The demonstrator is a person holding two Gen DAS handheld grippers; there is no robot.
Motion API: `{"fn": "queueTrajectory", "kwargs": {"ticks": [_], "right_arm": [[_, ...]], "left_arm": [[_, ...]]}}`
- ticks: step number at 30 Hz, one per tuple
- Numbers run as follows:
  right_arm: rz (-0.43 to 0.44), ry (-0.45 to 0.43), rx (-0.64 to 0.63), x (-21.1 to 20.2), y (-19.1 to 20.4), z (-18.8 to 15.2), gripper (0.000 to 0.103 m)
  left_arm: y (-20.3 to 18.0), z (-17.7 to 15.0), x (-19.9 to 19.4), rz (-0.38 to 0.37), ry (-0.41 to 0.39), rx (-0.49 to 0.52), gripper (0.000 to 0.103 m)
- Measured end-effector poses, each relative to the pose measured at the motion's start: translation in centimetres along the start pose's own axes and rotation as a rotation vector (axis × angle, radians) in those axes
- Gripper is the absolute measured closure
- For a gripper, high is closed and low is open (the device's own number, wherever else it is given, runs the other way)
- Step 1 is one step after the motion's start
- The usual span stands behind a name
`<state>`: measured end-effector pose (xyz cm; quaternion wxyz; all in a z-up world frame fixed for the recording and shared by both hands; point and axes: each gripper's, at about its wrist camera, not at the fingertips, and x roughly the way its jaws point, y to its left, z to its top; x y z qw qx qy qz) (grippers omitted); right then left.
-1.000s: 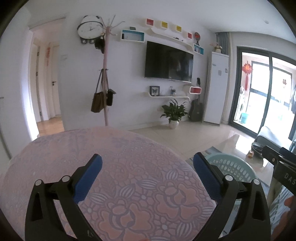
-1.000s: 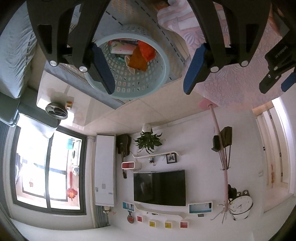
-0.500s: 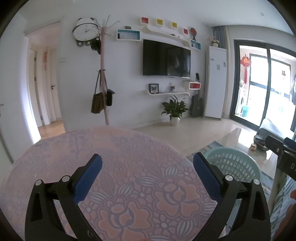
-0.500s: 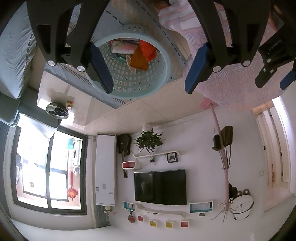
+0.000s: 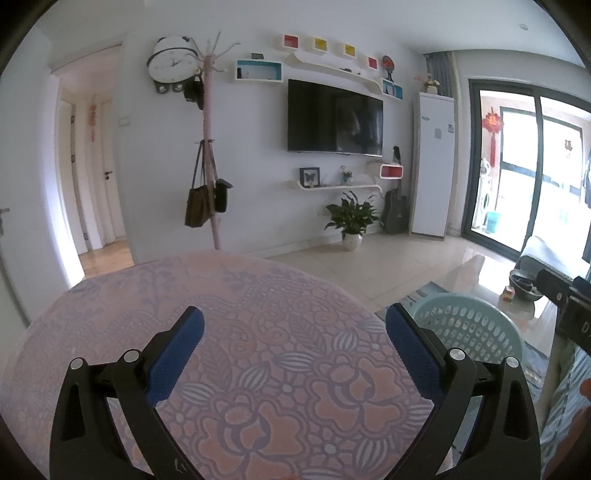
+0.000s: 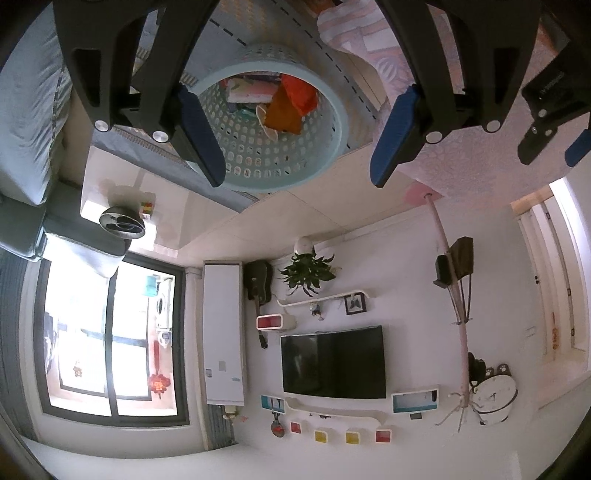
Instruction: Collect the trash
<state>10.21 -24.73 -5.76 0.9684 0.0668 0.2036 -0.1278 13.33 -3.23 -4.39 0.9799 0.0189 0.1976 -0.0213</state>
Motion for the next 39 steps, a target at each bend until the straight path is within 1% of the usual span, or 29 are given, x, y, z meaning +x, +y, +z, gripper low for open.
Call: {"fn": "queueTrajectory", "kwargs": {"ticks": [39], "right_arm": [[0.004, 0.02, -0.036, 0.46, 0.29, -0.36, 0.027]], "left_arm": [[-0.43, -0.03, -0.36, 0.001, -0.002, 0.017, 0.008]]}}
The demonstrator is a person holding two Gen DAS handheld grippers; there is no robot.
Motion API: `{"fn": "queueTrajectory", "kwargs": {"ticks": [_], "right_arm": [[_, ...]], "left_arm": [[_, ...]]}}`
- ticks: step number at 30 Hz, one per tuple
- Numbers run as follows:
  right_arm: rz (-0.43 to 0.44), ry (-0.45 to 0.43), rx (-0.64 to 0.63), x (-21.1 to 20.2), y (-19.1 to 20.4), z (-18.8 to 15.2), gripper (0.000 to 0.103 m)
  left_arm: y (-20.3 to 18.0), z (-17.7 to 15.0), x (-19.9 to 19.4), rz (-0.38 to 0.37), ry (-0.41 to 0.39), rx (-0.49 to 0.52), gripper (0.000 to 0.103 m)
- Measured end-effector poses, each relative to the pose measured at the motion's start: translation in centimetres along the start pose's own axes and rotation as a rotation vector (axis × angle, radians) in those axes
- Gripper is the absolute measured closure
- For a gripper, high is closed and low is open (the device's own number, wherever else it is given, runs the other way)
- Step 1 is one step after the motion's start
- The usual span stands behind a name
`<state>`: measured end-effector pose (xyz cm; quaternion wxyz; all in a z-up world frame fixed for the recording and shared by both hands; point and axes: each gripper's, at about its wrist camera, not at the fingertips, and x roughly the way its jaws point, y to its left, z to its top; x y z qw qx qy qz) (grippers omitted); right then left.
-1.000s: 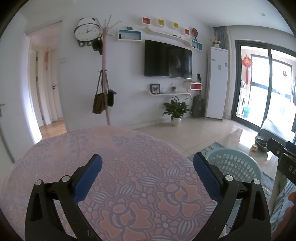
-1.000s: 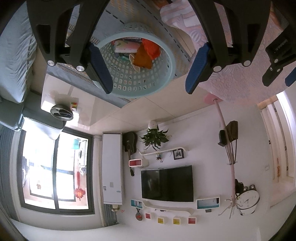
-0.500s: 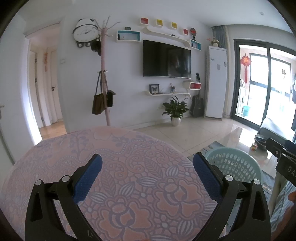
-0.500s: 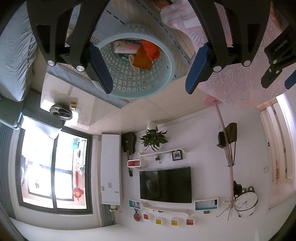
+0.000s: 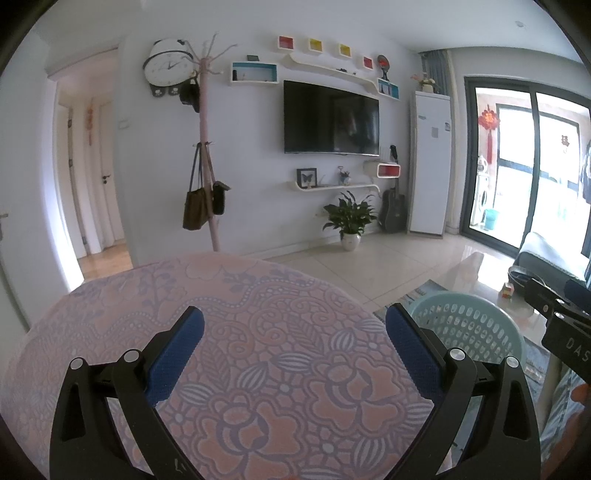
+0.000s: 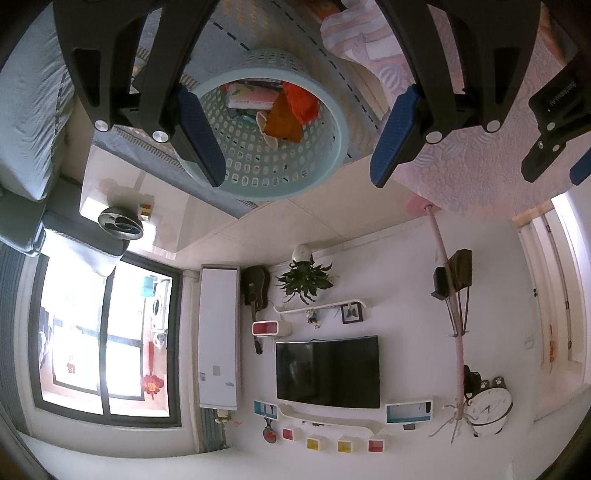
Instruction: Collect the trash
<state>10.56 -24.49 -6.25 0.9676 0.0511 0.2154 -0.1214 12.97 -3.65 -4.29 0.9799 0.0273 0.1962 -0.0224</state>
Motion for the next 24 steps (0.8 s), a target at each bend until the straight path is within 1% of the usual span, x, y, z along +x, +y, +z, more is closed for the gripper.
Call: {"fn": "queueTrajectory", "kwargs": {"ticks": [20, 24], "right_arm": [[0.006, 0.007, -0.003, 0.19, -0.12, 0.0, 0.027], [0.015, 0.023, 0.002, 0.56, -0.37, 0.17, 0.027]], "left_arm": [[0.01, 0.04, -0.09, 0.001, 0.0, 0.005, 0.008], [-0.04, 0.03, -0.14, 0.0, -0.002, 0.005, 0.008]]}}
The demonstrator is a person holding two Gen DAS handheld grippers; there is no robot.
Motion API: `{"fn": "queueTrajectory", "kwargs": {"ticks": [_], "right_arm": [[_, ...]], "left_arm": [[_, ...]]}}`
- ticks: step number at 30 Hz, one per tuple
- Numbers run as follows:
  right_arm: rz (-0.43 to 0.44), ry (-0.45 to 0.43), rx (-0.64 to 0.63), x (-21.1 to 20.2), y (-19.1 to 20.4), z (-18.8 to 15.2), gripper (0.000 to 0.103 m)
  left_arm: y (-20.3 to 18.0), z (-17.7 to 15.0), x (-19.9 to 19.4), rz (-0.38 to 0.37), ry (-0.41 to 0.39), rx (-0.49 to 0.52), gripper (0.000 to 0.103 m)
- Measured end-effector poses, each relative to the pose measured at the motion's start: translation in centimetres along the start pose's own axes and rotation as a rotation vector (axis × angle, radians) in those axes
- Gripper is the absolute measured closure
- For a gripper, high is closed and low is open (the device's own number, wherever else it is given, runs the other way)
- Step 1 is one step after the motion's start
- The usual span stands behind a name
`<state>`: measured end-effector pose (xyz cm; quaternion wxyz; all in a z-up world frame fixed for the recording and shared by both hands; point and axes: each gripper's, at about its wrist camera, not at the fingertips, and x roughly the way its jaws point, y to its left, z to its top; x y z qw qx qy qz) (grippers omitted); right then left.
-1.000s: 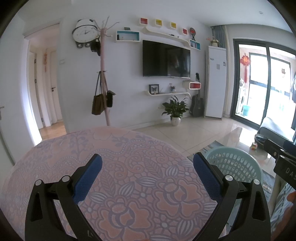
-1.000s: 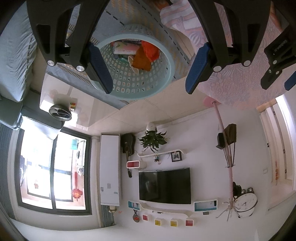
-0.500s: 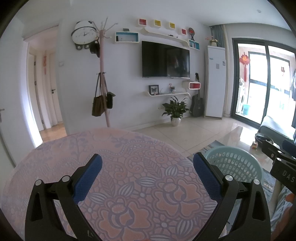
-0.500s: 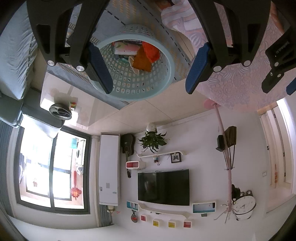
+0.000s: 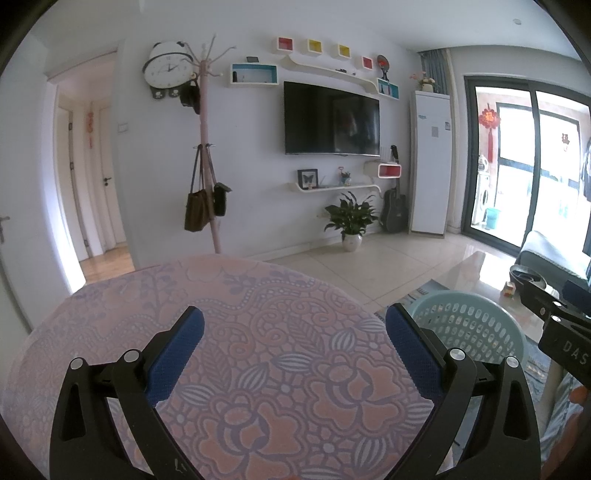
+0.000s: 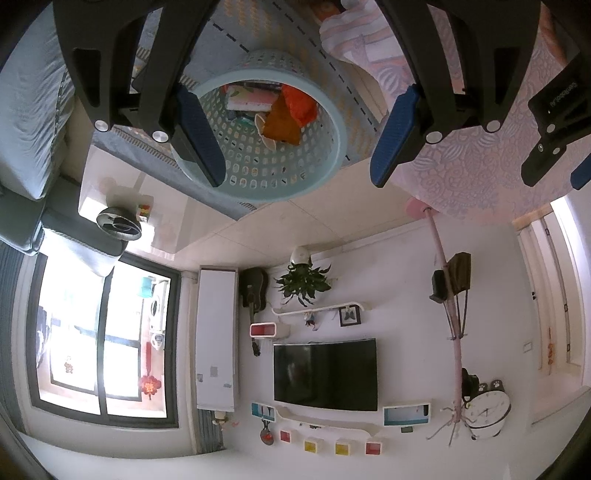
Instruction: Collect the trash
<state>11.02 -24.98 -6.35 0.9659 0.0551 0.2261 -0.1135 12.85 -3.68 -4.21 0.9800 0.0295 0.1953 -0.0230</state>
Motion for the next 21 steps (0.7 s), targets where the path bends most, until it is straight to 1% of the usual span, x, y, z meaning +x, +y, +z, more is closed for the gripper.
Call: {"fn": "queueTrajectory", "kwargs": {"ticks": [21], "right_arm": [[0.006, 0.008, -0.005, 0.14, -0.04, -0.36, 0.027]], "left_arm": [[-0.06, 0.01, -0.04, -0.003, 0.002, 0.004, 0.008]]}}
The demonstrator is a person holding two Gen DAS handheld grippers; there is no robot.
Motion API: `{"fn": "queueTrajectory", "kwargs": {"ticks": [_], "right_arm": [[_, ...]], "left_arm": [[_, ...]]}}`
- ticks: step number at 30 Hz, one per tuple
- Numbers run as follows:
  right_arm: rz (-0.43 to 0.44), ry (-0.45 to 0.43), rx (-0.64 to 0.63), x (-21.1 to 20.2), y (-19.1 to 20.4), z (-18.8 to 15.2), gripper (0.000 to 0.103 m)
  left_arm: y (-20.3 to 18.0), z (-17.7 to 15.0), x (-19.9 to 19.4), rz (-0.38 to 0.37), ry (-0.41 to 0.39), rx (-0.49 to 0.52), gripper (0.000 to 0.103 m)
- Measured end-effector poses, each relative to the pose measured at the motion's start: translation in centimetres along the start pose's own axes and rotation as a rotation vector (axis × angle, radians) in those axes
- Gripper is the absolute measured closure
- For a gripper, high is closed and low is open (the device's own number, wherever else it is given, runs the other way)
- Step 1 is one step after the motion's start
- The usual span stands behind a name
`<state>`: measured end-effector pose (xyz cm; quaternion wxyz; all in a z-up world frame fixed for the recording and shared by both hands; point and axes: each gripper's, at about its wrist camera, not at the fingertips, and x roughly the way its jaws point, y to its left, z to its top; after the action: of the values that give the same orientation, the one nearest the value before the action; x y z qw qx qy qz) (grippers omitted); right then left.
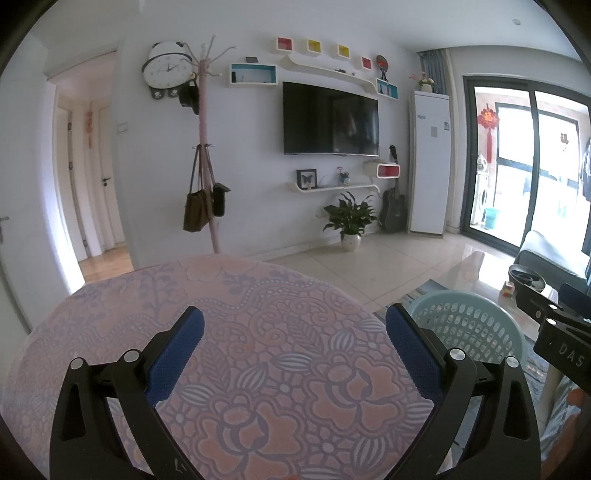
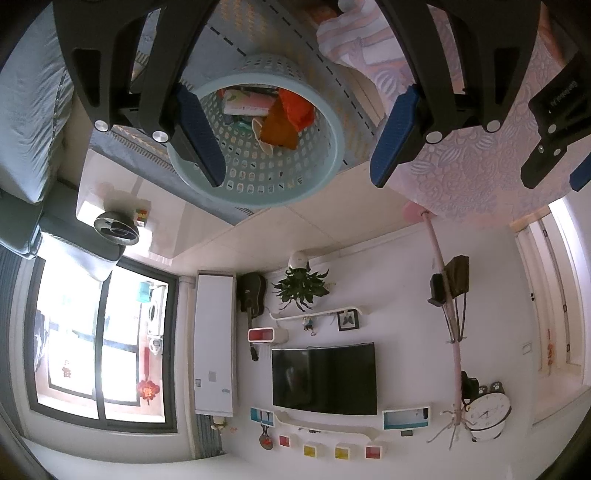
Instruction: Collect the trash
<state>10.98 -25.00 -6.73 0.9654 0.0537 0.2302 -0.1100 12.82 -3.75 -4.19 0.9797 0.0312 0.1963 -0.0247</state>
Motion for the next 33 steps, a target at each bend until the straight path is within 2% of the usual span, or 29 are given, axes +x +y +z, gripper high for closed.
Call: {"fn": "queueTrajectory", "kwargs": {"ticks": [20, 28, 33], "right_arm": [[-0.001, -0.004, -0.004, 0.1, 0.1, -0.2, 0.027], [-0.001, -0.002, -0.016, 0.3, 0.4, -0.3, 0.027], [-0.003, 0.004, -0.016, 0.3, 0.5, -0.3, 0.027]], "left_arm": [[0.0, 0.2, -0.1, 0.014, -0.011, 0.008, 0.008], [0.6, 1.1, 0.1, 0.102, -0.025, 0.05, 0.008], [0.8, 1.3, -0.1, 0.104, -0.028, 0.059, 0.008]]}}
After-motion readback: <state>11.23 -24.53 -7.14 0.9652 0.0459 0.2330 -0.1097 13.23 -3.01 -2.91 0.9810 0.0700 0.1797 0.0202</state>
